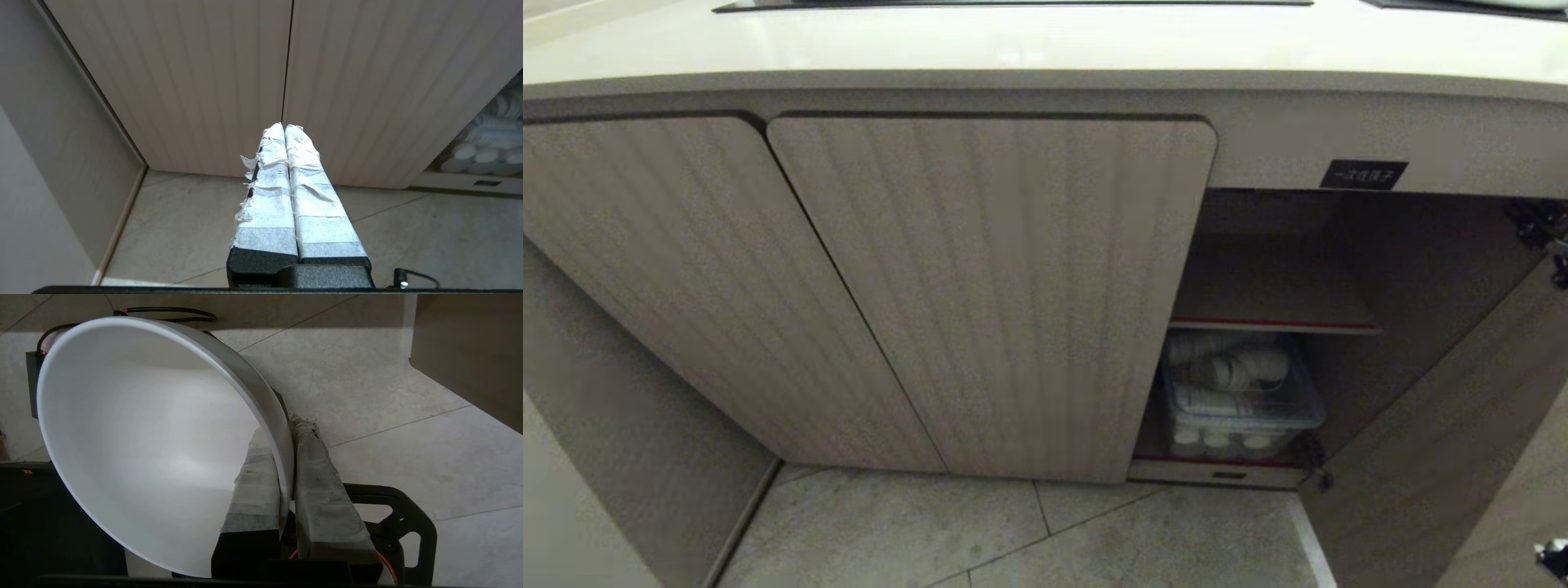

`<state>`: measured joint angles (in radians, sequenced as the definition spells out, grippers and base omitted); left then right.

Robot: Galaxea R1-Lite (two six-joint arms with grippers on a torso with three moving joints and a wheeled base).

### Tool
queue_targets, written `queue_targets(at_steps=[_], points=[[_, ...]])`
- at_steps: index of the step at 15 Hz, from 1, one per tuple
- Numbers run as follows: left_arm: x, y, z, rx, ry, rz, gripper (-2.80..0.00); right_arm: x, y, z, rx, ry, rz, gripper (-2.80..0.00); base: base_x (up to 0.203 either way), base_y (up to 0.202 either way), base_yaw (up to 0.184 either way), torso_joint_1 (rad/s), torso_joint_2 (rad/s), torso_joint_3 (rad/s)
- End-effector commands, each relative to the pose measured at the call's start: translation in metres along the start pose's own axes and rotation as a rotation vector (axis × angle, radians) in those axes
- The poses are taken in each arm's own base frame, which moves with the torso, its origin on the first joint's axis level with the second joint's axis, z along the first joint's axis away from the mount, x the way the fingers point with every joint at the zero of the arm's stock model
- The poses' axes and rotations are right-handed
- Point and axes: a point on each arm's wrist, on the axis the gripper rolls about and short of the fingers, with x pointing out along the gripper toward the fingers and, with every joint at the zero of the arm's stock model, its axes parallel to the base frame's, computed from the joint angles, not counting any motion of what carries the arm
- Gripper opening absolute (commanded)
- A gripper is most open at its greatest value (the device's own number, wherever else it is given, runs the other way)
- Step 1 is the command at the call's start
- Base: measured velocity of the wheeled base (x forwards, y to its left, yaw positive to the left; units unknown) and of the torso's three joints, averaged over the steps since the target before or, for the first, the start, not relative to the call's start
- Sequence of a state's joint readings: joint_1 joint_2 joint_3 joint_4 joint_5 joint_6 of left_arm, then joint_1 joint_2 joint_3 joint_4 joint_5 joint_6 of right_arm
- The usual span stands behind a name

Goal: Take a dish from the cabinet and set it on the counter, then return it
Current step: Put it back into the cabinet

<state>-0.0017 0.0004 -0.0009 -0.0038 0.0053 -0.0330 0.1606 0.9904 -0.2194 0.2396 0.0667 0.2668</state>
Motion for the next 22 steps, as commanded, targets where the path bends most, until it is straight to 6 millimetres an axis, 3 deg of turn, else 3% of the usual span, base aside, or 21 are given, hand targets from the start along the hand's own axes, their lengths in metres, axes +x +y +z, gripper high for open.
queue_targets(at_steps=[1,8,22], points=[[0.0,0.0,-0.0002,-0.001,0.0,0.001,-2.8,0.0009,-0.0005,-0.0015,0.002,0.009,-0.004,-2.8,0.0,0.0,0.0,-0.126,0.45,0.327],[0.0,0.0,0.0,-0.001,-0.001,0.001,-2.8,0.0029,-0.001,-0.002,0.003,0.011,-0.011,-2.8,0.0,0.0,0.0,-0.07,0.36,0.279],[-0.0001,0.0,0.0003,-0.001,-0.002,0.001,-2.8,0.0038,-0.0015,-0.0037,0.004,0.013,-0.013,-2.8,0.0,0.0,0.0,-0.002,0.01,0.009]])
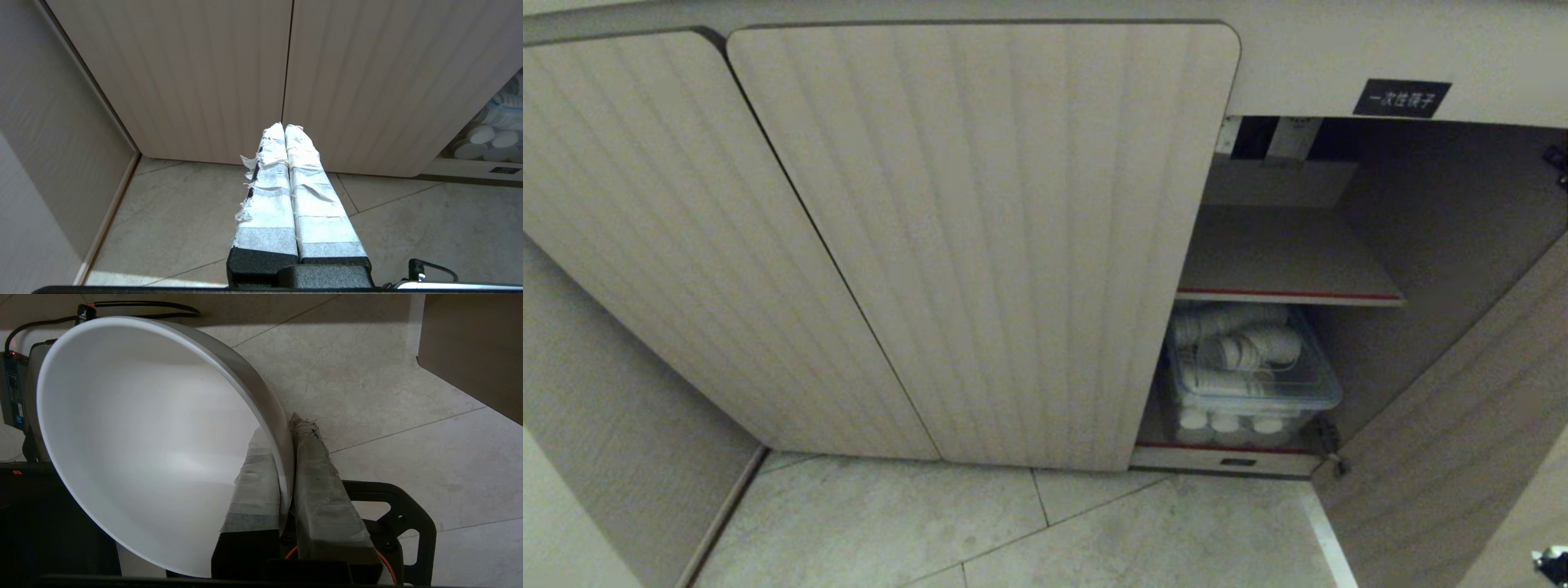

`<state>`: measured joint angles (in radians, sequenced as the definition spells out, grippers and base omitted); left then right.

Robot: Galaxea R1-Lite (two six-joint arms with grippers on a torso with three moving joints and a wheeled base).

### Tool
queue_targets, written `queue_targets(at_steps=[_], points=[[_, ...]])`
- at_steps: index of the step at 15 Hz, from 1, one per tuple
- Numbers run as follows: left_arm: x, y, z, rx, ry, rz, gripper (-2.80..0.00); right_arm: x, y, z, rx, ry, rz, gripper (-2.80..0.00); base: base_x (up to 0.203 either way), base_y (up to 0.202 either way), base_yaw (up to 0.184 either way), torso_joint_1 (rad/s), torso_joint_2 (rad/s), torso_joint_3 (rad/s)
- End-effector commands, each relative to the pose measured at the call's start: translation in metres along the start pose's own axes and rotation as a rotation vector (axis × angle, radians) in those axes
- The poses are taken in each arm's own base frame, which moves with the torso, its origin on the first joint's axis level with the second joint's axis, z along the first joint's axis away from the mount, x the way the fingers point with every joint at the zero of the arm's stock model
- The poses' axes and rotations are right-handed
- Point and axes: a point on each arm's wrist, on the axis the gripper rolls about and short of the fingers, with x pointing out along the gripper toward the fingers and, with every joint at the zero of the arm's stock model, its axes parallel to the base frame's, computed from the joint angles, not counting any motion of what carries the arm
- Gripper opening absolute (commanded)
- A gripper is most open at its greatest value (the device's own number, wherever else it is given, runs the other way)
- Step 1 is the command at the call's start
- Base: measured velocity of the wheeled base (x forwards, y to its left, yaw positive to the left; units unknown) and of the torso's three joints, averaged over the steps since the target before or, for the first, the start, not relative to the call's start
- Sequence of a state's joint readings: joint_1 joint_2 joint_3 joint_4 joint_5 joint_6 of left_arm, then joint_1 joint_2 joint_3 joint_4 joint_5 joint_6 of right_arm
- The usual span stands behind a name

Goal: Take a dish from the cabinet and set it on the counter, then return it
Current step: Put it back into the cabinet

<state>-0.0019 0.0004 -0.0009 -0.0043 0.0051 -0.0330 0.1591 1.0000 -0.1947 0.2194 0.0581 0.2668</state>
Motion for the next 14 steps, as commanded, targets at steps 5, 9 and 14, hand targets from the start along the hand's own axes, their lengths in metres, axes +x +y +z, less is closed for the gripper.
queue_targets(at_steps=[5,9,14], points=[[0.0,0.0,0.0,-0.001,0.0,0.001,-2.8,-0.001,0.001,0.002,0.033,-0.005,0.001,-2.8,0.0,0.0,0.0,0.0,0.0,0.0],[0.0,0.0,0.0,-0.001,-0.001,0.001,-2.8,-0.005,0.004,0.012,0.104,-0.034,0.018,-2.8,0.0,0.0,0.0,0.0,0.0,0.0],[0.0,0.0,0.0,-0.001,-0.001,0.001,-2.8,-0.011,0.009,0.029,0.121,-0.071,0.033,-2.8,0.0,0.0,0.0,0.0,0.0,0.0]])
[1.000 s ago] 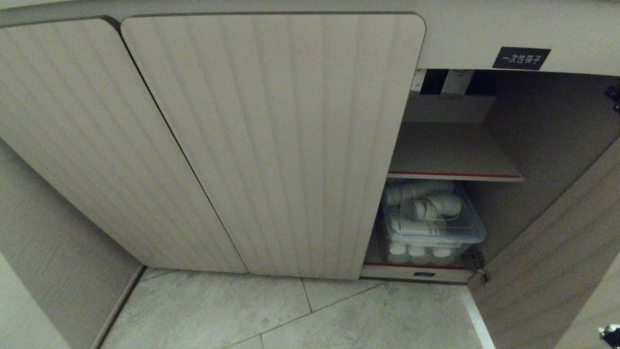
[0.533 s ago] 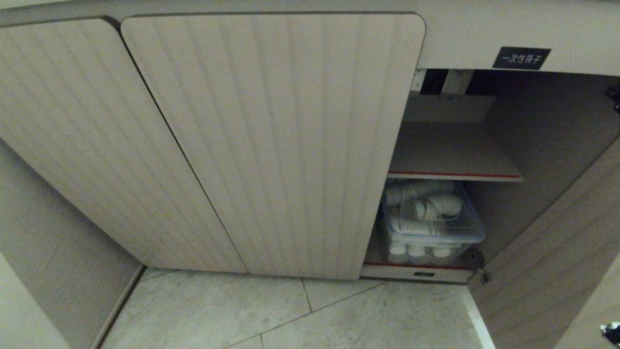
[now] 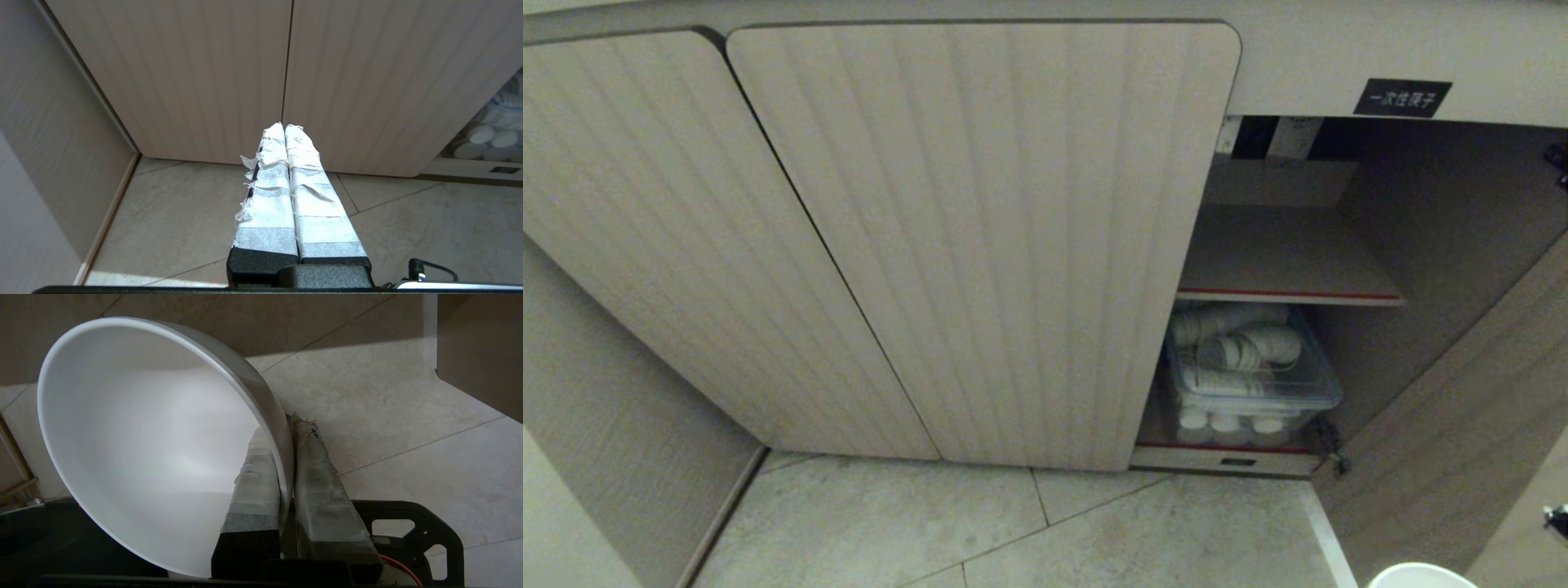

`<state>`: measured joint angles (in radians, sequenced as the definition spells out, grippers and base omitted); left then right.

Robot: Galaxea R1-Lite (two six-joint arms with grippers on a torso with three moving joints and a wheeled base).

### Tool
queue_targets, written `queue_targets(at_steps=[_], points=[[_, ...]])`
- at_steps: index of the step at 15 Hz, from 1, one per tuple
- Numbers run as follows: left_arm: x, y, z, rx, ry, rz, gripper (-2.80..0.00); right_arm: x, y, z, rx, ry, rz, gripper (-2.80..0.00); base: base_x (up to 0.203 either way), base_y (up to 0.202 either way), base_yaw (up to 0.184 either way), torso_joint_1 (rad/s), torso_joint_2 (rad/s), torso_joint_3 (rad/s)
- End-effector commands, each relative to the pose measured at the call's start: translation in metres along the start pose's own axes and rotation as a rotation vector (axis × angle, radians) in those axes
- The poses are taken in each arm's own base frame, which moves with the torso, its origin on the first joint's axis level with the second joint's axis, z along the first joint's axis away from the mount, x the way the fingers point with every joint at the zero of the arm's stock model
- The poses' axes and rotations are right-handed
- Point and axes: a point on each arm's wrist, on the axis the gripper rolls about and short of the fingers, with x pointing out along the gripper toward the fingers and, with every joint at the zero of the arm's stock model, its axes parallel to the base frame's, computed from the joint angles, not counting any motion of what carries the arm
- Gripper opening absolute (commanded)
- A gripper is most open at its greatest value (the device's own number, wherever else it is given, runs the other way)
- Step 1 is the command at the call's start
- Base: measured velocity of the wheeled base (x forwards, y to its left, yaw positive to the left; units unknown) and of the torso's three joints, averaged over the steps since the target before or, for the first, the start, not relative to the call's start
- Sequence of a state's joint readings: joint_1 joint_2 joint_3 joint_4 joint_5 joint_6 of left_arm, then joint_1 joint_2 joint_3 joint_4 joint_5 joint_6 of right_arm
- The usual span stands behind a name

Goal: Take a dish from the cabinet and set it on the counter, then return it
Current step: Put it back into the cabinet

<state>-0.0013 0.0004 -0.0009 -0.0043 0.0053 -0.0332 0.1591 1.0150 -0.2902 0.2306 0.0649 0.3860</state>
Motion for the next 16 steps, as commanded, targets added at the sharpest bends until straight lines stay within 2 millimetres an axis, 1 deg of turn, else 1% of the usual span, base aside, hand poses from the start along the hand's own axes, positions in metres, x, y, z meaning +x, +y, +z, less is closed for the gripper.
queue_targets(at_steps=[1,6,10,12,13,16], points=[[0.0,0.0,0.0,-0.001,0.0,0.0,-2.8,-0.001,0.005,0.011,0.017,-0.006,0.004,-2.8,0.0,0.0,0.0,0.0,0.0,0.0],[0.0,0.0,0.0,-0.001,-0.001,0.001,-2.8,0.005,0.016,0.04,0.059,0.0,0.0,-2.8,0.0,0.0,0.0,0.0,0.0,0.0],[0.0,0.0,0.0,-0.001,-0.001,0.001,-2.8,0.014,0.028,0.071,0.14,-0.001,0.001,-2.8,0.0,0.0,0.0,0.0,0.0,0.0],[0.0,0.0,0.0,-0.001,-0.001,0.001,-2.8,0.015,0.031,0.079,0.154,-0.006,0.003,-2.8,0.0,0.0,0.0,0.0,0.0,0.0],[0.0,0.0,0.0,-0.001,0.0,0.001,-2.8,0.018,0.035,0.09,0.163,-0.014,0.006,-2.8,0.0,0.0,0.0,0.0,0.0,0.0],[0.0,0.0,0.0,-0.001,-0.001,-0.001,-2.8,0.026,0.044,0.112,0.206,-0.025,0.011,-2.8,0.0,0.0,0.0,0.0,0.0,0.0]])
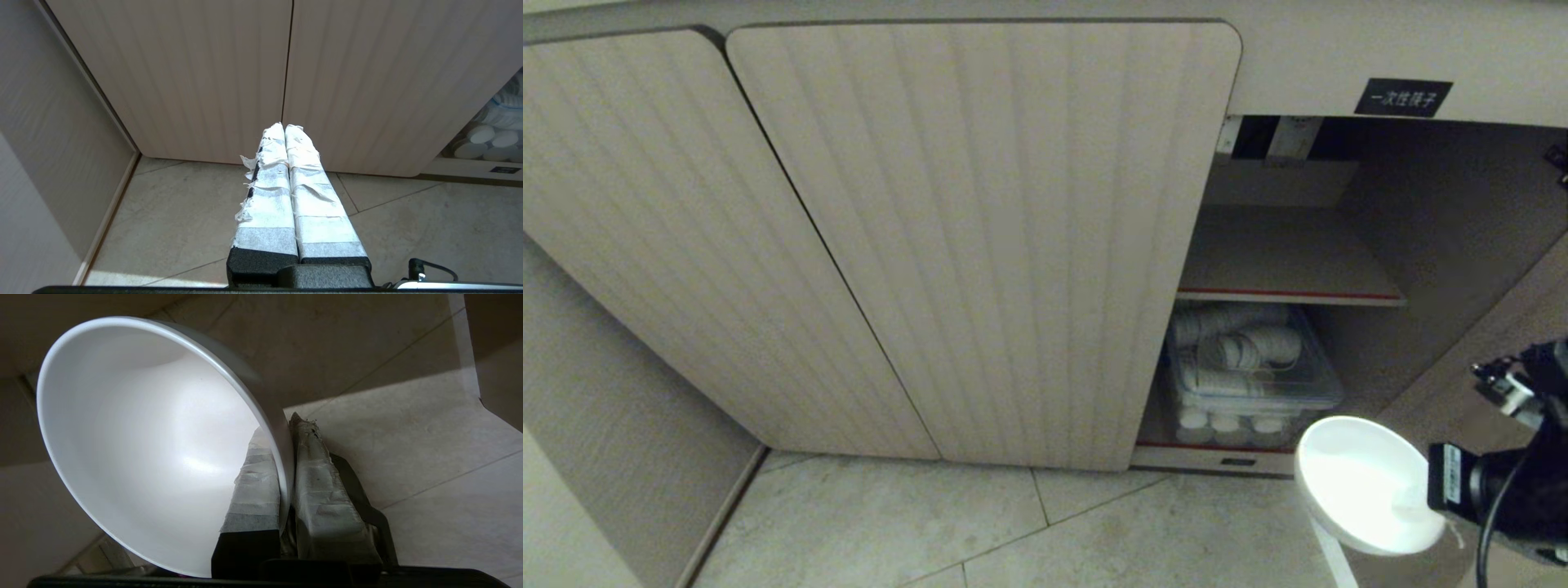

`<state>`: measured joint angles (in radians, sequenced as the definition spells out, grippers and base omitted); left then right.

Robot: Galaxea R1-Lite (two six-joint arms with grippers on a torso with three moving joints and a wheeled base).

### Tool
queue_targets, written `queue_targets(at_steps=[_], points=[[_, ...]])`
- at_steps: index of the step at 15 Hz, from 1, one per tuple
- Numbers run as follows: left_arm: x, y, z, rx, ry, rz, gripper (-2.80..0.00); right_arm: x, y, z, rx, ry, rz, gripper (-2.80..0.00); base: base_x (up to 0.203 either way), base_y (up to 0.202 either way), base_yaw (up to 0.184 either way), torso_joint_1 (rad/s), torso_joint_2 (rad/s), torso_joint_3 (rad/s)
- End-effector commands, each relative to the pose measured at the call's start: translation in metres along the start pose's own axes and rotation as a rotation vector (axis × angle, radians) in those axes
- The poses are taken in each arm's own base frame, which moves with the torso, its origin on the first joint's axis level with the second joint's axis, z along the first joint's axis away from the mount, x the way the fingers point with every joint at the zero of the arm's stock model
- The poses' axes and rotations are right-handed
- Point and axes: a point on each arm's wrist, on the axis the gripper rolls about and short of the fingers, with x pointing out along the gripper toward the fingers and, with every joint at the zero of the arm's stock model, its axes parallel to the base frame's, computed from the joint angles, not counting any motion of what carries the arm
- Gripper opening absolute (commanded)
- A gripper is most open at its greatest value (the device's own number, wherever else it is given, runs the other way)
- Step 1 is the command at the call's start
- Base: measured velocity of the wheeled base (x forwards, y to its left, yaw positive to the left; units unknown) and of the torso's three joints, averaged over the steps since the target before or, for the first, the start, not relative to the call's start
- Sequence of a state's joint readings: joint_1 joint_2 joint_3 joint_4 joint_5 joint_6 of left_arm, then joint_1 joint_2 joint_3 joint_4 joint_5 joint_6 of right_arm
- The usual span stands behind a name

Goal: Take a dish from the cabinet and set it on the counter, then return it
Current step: Put it back into the cabinet

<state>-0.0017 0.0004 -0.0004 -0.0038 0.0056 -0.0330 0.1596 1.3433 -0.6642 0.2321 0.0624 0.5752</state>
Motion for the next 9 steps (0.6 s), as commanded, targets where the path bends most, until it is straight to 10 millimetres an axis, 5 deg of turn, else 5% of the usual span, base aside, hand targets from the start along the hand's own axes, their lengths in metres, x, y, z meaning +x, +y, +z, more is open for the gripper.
queue_targets(at_steps=[1,9], points=[[0.0,0.0,0.0,-0.001,-0.002,0.001,-2.8,0.013,0.012,0.02,0.044,0.003,-0.001,-2.8,0.0,0.0,0.0,0.0,0.0,0.0],[0.0,0.0,0.0,-0.001,-0.001,0.001,-2.8,0.029,0.035,0.06,0.11,-0.027,0.016,-2.8,0.0,0.0,0.0,0.0,0.0,0.0]])
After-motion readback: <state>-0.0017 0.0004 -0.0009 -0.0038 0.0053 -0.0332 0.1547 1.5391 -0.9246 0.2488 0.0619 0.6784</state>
